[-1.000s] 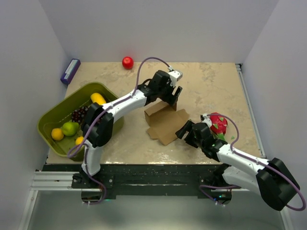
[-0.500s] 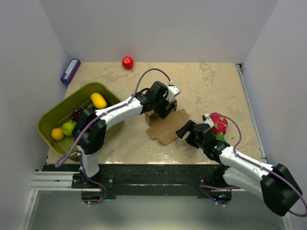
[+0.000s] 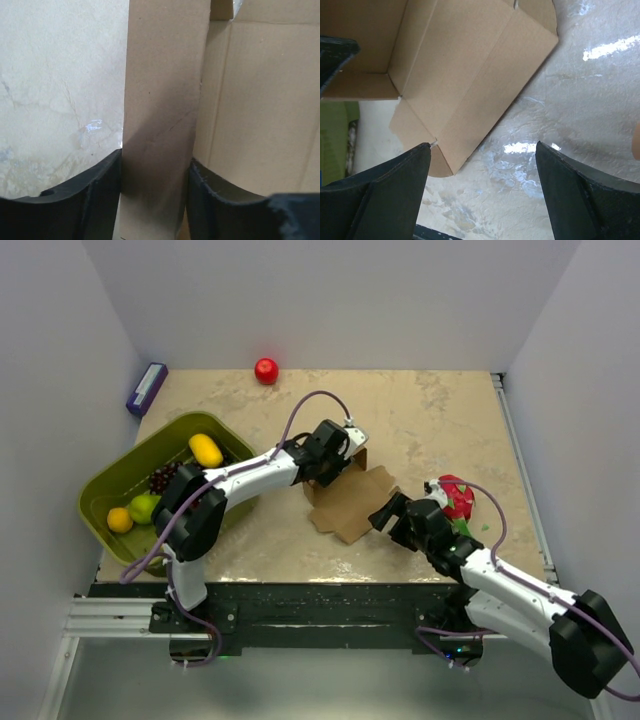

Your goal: Fold the paper box

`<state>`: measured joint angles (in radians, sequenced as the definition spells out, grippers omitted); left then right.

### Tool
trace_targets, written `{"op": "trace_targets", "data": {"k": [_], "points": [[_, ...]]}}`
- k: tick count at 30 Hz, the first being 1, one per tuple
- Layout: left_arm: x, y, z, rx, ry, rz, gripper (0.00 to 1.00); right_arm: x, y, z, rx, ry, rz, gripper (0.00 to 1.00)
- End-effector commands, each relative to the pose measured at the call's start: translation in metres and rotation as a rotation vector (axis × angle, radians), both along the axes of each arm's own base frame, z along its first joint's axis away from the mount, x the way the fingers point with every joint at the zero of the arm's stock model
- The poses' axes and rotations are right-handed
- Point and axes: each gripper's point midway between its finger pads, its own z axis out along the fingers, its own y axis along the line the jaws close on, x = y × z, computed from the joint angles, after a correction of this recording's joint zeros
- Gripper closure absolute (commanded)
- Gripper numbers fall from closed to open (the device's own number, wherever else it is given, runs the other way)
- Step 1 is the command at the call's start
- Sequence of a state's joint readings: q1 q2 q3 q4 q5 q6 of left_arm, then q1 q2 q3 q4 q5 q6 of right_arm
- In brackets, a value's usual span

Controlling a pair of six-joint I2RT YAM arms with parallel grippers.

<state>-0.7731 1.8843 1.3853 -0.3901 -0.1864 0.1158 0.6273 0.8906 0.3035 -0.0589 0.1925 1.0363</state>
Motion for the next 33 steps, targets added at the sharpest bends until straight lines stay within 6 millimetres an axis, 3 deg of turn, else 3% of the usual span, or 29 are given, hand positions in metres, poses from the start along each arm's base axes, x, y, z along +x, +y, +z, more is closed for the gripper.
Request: {"op": "trace_targets", "data": {"k": [1,4,10,13,17,24,28,31,32,33], "points": [[0.010,0.003,0.008,-0.009,-0.055,0.048,0.54,0.010,0.005,0.008,0.017,-0.015,-0.020,0.09],[0.010,0.011,0.004,-0.013,-0.036,0.084,0.60,0.015,0.008,0.009,0.021,-0.016,-0.014,0.05],[0.004,0.023,-0.010,-0.047,0.045,0.124,0.63,0.040,0.000,0.037,-0.019,-0.062,-0.043,0.01],[0.004,0.024,-0.010,-0.063,0.057,0.129,0.63,0.050,-0.004,0.052,-0.003,-0.094,-0.053,0.01],[0.004,0.027,-0.009,-0.079,0.068,0.130,0.63,0.059,-0.009,0.057,-0.029,-0.088,-0.064,0.02],[0.002,0.024,-0.005,-0.097,0.070,0.118,0.63,0.070,0.001,0.069,-0.028,-0.123,-0.017,0.08],[-0.003,0.024,-0.001,-0.131,0.080,0.141,0.62,0.074,0.003,0.064,-0.065,-0.102,0.007,0.24],[-0.009,0.020,0.004,-0.178,0.104,0.124,0.56,0.077,0.006,0.068,-0.069,-0.129,0.036,0.49],[-0.012,0.015,0.008,-0.202,0.116,0.104,0.50,0.078,0.007,0.071,-0.083,-0.144,0.057,0.72],[-0.013,0.013,0.011,-0.216,0.116,0.092,0.43,0.079,0.006,0.073,-0.096,-0.151,0.067,0.80]]}}
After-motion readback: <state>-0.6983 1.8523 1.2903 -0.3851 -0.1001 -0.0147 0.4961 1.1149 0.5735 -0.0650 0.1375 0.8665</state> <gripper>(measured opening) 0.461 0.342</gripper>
